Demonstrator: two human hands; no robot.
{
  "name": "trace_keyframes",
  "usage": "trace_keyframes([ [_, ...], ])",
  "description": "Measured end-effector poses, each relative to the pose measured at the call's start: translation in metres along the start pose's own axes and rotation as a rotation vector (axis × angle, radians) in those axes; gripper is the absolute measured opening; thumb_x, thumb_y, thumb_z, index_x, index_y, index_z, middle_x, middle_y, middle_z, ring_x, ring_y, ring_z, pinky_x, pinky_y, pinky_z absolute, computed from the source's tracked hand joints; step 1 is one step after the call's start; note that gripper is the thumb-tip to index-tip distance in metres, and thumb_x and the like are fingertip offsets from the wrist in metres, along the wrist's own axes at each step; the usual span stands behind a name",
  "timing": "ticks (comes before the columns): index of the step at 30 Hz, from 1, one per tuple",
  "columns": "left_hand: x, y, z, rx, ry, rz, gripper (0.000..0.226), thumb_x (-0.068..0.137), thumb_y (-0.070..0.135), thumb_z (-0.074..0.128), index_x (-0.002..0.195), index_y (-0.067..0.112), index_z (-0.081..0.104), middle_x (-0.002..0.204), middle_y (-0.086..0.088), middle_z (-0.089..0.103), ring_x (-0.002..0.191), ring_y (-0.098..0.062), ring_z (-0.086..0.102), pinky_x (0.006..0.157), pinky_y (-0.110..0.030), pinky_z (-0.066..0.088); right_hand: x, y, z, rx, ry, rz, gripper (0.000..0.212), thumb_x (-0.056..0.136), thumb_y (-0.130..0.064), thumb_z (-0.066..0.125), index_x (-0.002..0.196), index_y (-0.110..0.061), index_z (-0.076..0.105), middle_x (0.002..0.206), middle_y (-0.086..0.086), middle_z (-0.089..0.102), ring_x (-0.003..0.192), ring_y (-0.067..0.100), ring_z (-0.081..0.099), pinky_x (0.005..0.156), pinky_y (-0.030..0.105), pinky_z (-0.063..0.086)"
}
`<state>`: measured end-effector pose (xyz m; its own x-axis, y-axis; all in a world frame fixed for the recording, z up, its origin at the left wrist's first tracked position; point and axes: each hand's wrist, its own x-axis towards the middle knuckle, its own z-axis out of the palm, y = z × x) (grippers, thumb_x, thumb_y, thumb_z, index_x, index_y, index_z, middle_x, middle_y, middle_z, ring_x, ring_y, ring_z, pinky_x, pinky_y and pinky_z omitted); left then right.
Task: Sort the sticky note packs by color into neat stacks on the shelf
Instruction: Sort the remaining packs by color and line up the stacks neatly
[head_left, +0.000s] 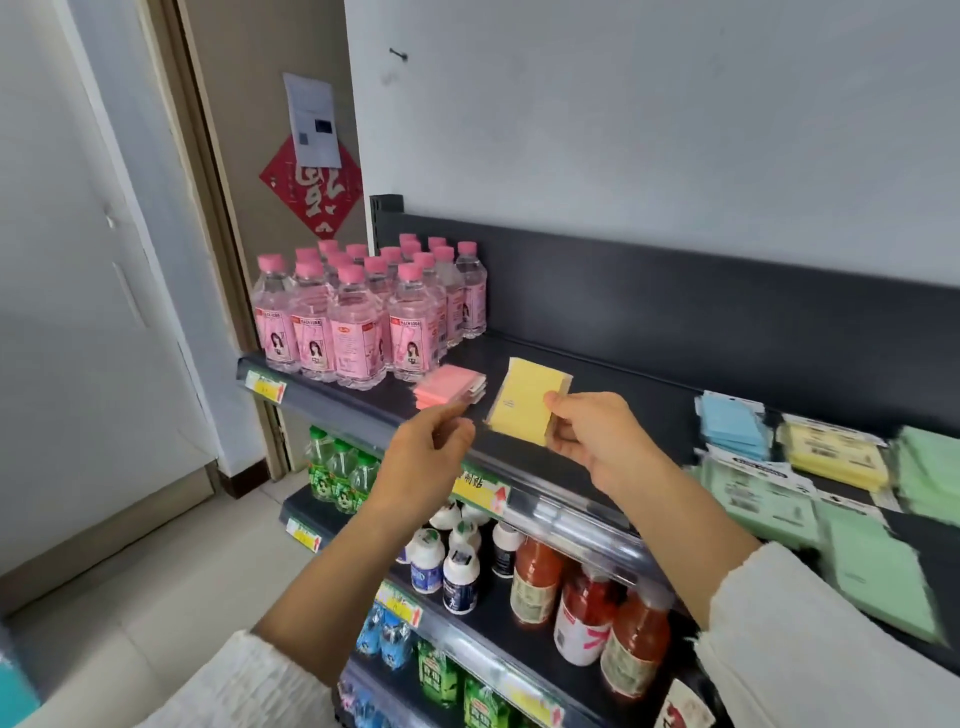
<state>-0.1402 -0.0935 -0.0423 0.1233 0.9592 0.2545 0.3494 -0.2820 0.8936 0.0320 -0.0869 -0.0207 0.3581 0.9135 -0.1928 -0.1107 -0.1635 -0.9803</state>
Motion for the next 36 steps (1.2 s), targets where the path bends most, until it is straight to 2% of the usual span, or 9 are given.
trace_keyframes([
  [5,0.051,-0.025,-0.003,0.151,0.016,0.063,0.036,0.095,0.019,0.054,0.13,0.013,0.055,0.119,-0.003,0.062,0.102,-0.015,0.056,0.089,-0.025,0.043,0.043,-0.002,0.021,-0.105,0.021,0.082,0.019,0.092,-0.009,0.057,0.109,0.0,0.052,0.083,0.013,0.063,0.068,0.018,0.059,0.054,0.027,0.051],
  [9,0.088,-0.033,-0.001,0.409,-0.041,0.114,0.038,0.093,0.025,0.056,0.13,0.014,0.055,0.135,-0.004,0.051,0.126,-0.023,0.042,0.105,-0.032,0.032,0.069,-0.003,0.036,-0.259,0.006,0.123,0.014,0.093,-0.006,0.053,0.081,-0.006,0.045,0.07,0.013,0.055,0.057,0.018,0.052,0.053,0.028,0.05],
  [13,0.121,-0.04,-0.003,0.675,-0.225,0.106,0.049,0.092,0.039,0.055,0.137,0.022,0.047,0.153,-0.001,0.03,0.14,-0.027,0.02,0.115,-0.04,0.018,0.09,0.004,0.05,-0.488,0.053,0.038,0.005,0.087,-0.006,0.049,0.082,-0.006,0.05,0.084,0.02,0.064,0.077,0.031,0.065,0.075,0.044,0.058],
  [18,0.138,-0.045,-0.004,0.655,-0.392,0.188,0.045,0.095,0.032,0.052,0.136,0.014,0.05,0.15,-0.007,0.036,0.136,-0.023,0.035,0.109,-0.027,0.024,0.092,0.002,0.056,-0.76,0.052,0.012,0.028,0.088,-0.011,0.043,0.114,-0.004,0.047,0.121,0.018,0.05,0.097,0.032,0.061,0.066,0.032,0.047],
  [22,0.147,-0.057,-0.01,0.617,-0.415,0.262,0.046,0.093,0.037,0.055,0.135,0.019,0.051,0.15,-0.002,0.036,0.137,-0.021,0.033,0.113,-0.029,0.021,0.095,0.003,0.058,-0.739,0.072,0.039,0.012,0.089,-0.01,0.041,0.099,-0.006,0.047,0.104,0.012,0.051,0.08,0.023,0.055,0.066,0.033,0.049],
  [24,0.151,-0.065,-0.013,0.536,-0.443,0.255,0.047,0.091,0.037,0.057,0.135,0.022,0.05,0.151,0.001,0.033,0.137,-0.017,0.033,0.112,-0.028,0.023,0.094,0.004,0.06,-0.659,0.096,0.076,0.005,0.088,-0.009,0.043,0.091,-0.008,0.048,0.094,0.011,0.054,0.085,0.025,0.058,0.083,0.041,0.054],
  [27,0.152,-0.071,-0.014,0.505,-0.427,0.323,0.045,0.092,0.035,0.055,0.134,0.022,0.05,0.15,0.002,0.033,0.134,-0.019,0.037,0.108,-0.028,0.029,0.085,0.002,0.065,-0.63,0.143,0.131,0.016,0.087,-0.014,0.05,0.1,-0.005,0.053,0.104,0.013,0.061,0.1,0.029,0.062,0.089,0.049,0.053],
  [32,0.154,-0.074,-0.021,0.483,-0.478,0.38,0.045,0.095,0.032,0.05,0.137,0.018,0.046,0.153,-0.001,0.027,0.137,-0.022,0.032,0.107,-0.024,0.023,0.066,-0.003,0.081,-0.56,0.22,0.207,0.03,0.093,-0.009,0.051,0.121,0.0,0.051,0.102,0.011,0.057,0.079,0.016,0.059,0.069,0.027,0.054],
  [36,0.154,-0.07,-0.028,0.474,-0.521,0.372,0.042,0.095,0.029,0.048,0.133,0.011,0.049,0.153,-0.004,0.026,0.132,-0.025,0.038,0.102,-0.026,0.028,0.06,0.0,0.093,-0.546,0.326,0.197,0.031,0.093,-0.009,0.049,0.123,0.002,0.052,0.113,0.017,0.06,0.089,0.02,0.057,0.089,0.036,0.052],
])
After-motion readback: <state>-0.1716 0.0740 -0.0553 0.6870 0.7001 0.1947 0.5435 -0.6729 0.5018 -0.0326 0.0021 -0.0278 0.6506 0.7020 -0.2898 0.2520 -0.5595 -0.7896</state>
